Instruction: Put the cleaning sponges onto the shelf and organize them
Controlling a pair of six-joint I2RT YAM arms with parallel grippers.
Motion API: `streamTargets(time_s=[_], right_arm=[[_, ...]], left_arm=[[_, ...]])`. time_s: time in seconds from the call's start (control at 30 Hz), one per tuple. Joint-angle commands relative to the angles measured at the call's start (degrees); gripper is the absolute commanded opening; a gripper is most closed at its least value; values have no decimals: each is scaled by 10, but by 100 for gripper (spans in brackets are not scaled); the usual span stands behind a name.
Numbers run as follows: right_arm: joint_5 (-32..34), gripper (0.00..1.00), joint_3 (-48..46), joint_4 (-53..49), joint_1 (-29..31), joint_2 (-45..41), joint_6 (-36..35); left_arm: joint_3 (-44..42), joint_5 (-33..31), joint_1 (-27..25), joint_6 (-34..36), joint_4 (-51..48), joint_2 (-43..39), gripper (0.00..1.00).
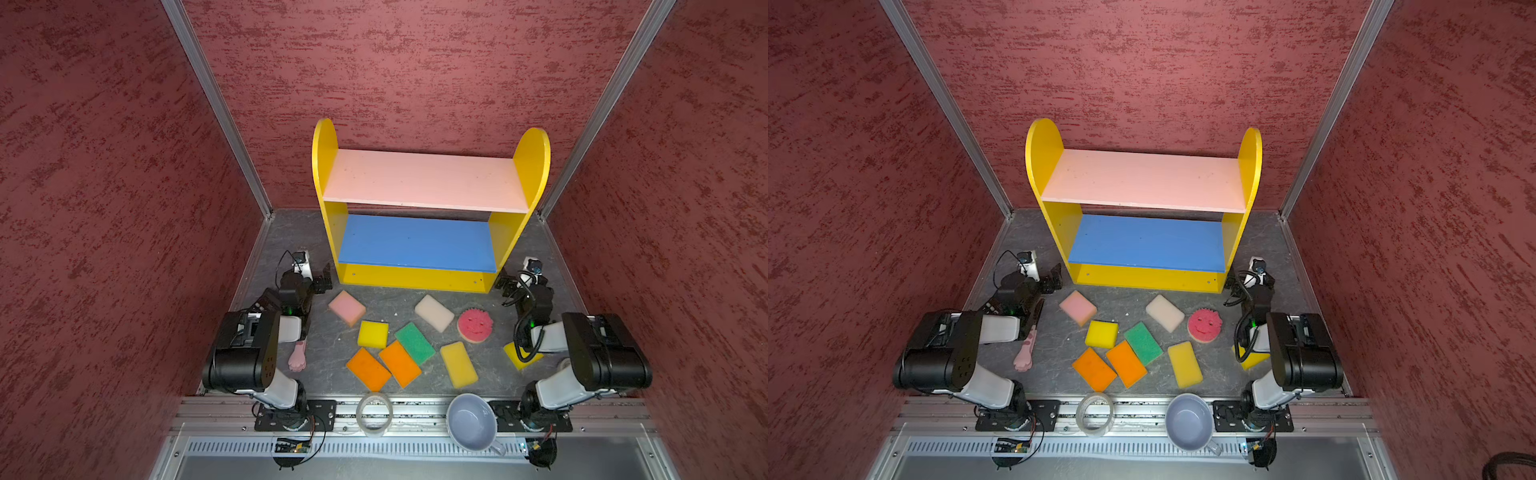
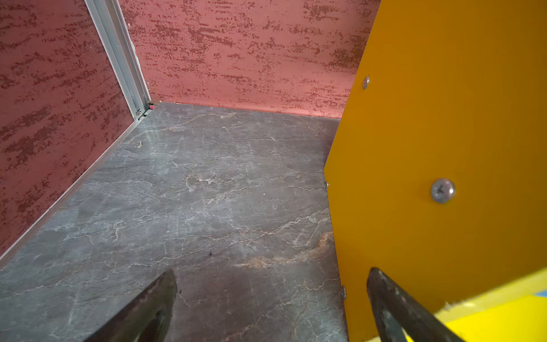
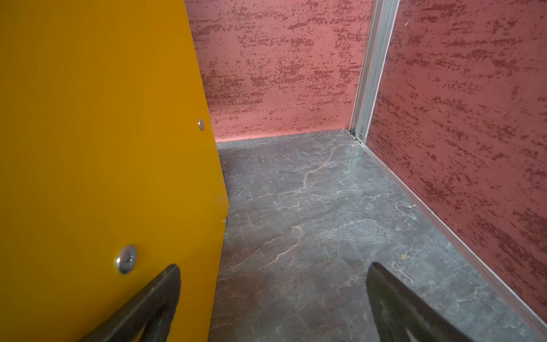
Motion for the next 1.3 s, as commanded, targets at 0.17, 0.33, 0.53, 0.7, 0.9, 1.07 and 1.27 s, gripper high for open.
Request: streamTargets(time_s=[0.17, 0.33, 0.53, 0.7, 0.9, 1.07, 1.27], right_arm=[[-43, 99, 3, 5, -3, -3, -11], [-43, 99, 4, 5, -3, -1, -10], [-43, 99, 4, 3, -3, -1, -9], [-37, 99, 4, 4, -3, -2, -7], [-11, 99, 10, -5, -5, 0, 3], [25, 99, 0, -19, -5, -45, 16], [110, 99, 23, -176, -1, -204, 80]], left_arm=[[4, 15, -1, 9, -2, 0, 99], [4, 17, 1, 9, -3, 0, 99], [4, 18, 1, 9, -3, 0, 99], [4, 18, 1, 9, -4, 0, 99], [5, 25, 5, 5, -4, 0, 99], [12, 23, 7, 3, -25, -7, 99], [74, -86, -37, 14, -211, -122, 99]])
